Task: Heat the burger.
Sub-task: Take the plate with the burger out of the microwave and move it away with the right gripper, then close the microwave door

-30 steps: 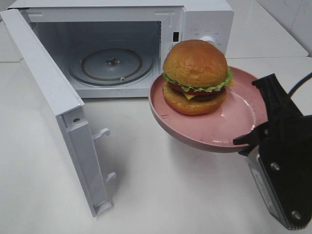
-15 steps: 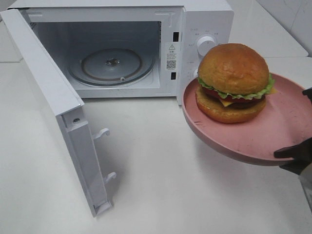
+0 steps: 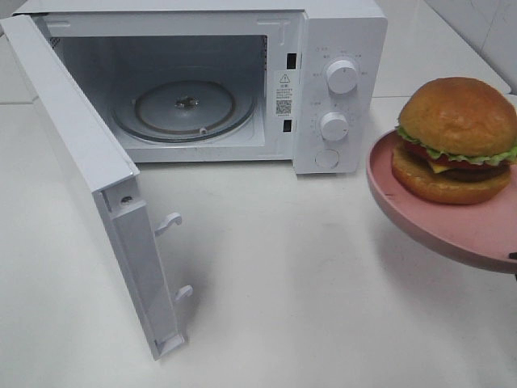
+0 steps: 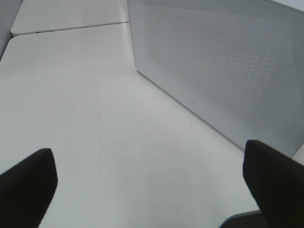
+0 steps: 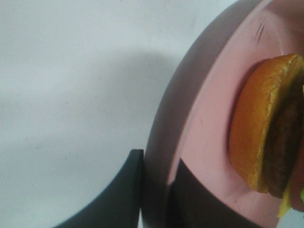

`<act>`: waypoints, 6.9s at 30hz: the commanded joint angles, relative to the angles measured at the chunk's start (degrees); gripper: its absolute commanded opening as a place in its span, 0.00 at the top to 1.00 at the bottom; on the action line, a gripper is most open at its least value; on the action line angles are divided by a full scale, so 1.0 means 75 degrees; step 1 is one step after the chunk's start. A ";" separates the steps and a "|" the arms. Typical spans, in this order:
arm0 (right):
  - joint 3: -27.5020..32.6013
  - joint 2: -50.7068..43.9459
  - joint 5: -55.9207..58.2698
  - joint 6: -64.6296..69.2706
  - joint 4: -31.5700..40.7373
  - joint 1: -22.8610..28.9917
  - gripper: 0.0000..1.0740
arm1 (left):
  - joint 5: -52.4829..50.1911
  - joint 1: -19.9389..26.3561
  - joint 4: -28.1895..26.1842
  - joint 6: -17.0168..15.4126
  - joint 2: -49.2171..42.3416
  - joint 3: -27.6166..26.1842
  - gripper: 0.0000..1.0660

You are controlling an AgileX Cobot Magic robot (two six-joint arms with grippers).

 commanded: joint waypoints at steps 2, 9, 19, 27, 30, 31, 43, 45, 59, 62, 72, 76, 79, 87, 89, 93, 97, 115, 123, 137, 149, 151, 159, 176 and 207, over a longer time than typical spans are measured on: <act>-0.0053 -0.0130 0.0122 0.1329 -0.1131 -0.0015 1.00 | -0.0069 0.0008 -0.0046 0.0008 -0.0168 0.0008 0.06; -0.0053 -0.0130 0.1085 0.3125 -0.2070 -0.0015 1.00 | -0.0069 0.0008 -0.0046 0.0008 -0.0168 0.0008 0.06; -0.0053 -0.0099 0.1933 0.5241 -0.2819 -0.0015 1.00 | -0.0069 0.0008 -0.0046 0.0008 -0.0168 0.0008 0.06; -0.0214 0.0336 0.2773 0.6570 -0.2987 -0.0015 1.00 | -0.0069 0.0008 -0.0046 0.0008 -0.0168 0.0008 0.06; -0.0451 0.0665 0.2949 0.7082 -0.3170 -0.0015 1.00 | -0.0069 0.0008 -0.0046 0.0008 -0.0168 0.0008 0.06; -0.0451 0.0665 0.2949 0.7082 -0.3170 -0.0015 1.00 | -0.0069 0.0008 -0.0046 0.0008 -0.0168 0.0008 0.06; -0.1474 0.2681 0.3613 0.9381 -0.3392 -0.0015 1.00 | -0.0069 0.0008 -0.0046 0.0008 -0.0168 0.0008 0.06; -0.1551 0.2834 0.3667 0.9580 -0.3407 -0.0015 1.00 | -0.0069 0.0008 -0.0046 0.0008 -0.0168 0.0008 0.06; -0.2261 0.4935 0.4416 1.2567 -0.3507 -0.0031 0.99 | -0.0069 0.0008 -0.0046 0.0008 -0.0168 0.0008 0.06; -0.2261 0.5248 0.4416 1.3102 -0.3507 -0.0031 0.98 | -0.0069 0.0008 -0.0046 0.0008 -0.0168 0.0008 0.06; -0.2261 0.6402 0.3888 1.3980 -0.3499 -0.0031 0.96 | -0.0069 0.0008 -0.0046 0.0008 -0.0168 0.0008 0.06; -0.2246 0.6776 0.3575 1.4217 -0.3522 -0.0031 0.96 | -0.0069 0.0008 -0.0046 0.0008 -0.0168 0.0008 0.06; -0.2246 0.7296 0.3338 1.4523 -0.3644 -0.0031 0.96 | -0.0069 0.0008 -0.0046 0.0008 -0.0168 0.0008 0.06; -0.2246 0.8021 0.3025 1.5371 -0.3927 -0.0031 0.94 | -0.0069 0.0008 -0.0046 0.0008 -0.0168 0.0008 0.06; -0.2246 0.8151 0.2941 1.5562 -0.4018 -0.0031 0.94 | -0.0069 0.0008 -0.0046 0.0008 -0.0168 0.0008 0.06; -0.2193 0.8518 0.2811 1.5821 -0.4102 -0.0031 0.93 | -0.0069 0.0008 -0.0046 0.0008 -0.0168 0.0008 0.06; -0.2193 0.8915 0.2697 1.5997 -0.4102 -0.0031 0.93 | -0.0069 0.0008 -0.0046 0.0008 -0.0168 0.0008 0.06; -0.2154 0.9320 0.1818 1.5859 -0.3675 -0.0031 0.58 | -0.0069 0.0008 -0.0046 0.0008 -0.0168 0.0008 0.06; -0.2162 0.8961 0.1612 1.5004 -0.2979 -0.0008 0.48 | -0.0069 0.0008 -0.0046 0.0008 -0.0168 0.0008 0.06; -0.2170 0.6050 0.1497 1.2009 -0.1100 -0.0008 0.48 | -0.0069 0.0008 -0.0046 0.0008 -0.0168 0.0008 0.06; -0.2170 0.3239 0.1696 0.8892 0.1704 -0.0008 0.41 | -0.0069 0.0008 -0.0046 0.0008 -0.0168 0.0008 0.06; -0.2170 0.3002 0.1780 0.8717 0.1833 -0.0008 0.36 | -0.0069 0.0008 -0.0046 0.0008 -0.0168 0.0008 0.06; -0.2170 0.1207 0.2697 0.7808 0.2147 -0.0008 0.18 | -0.0069 0.0008 -0.0046 0.0008 -0.0168 0.0008 0.06; -0.1780 -0.2620 0.3445 0.7028 0.2361 -0.1192 0.23 | -0.0069 0.0008 -0.0046 0.0008 -0.0168 0.0008 0.06; -0.0947 -0.5615 0.2880 0.6440 0.3193 -0.4034 0.29 | -0.0069 0.0008 -0.0046 0.0008 -0.0168 0.0008 0.06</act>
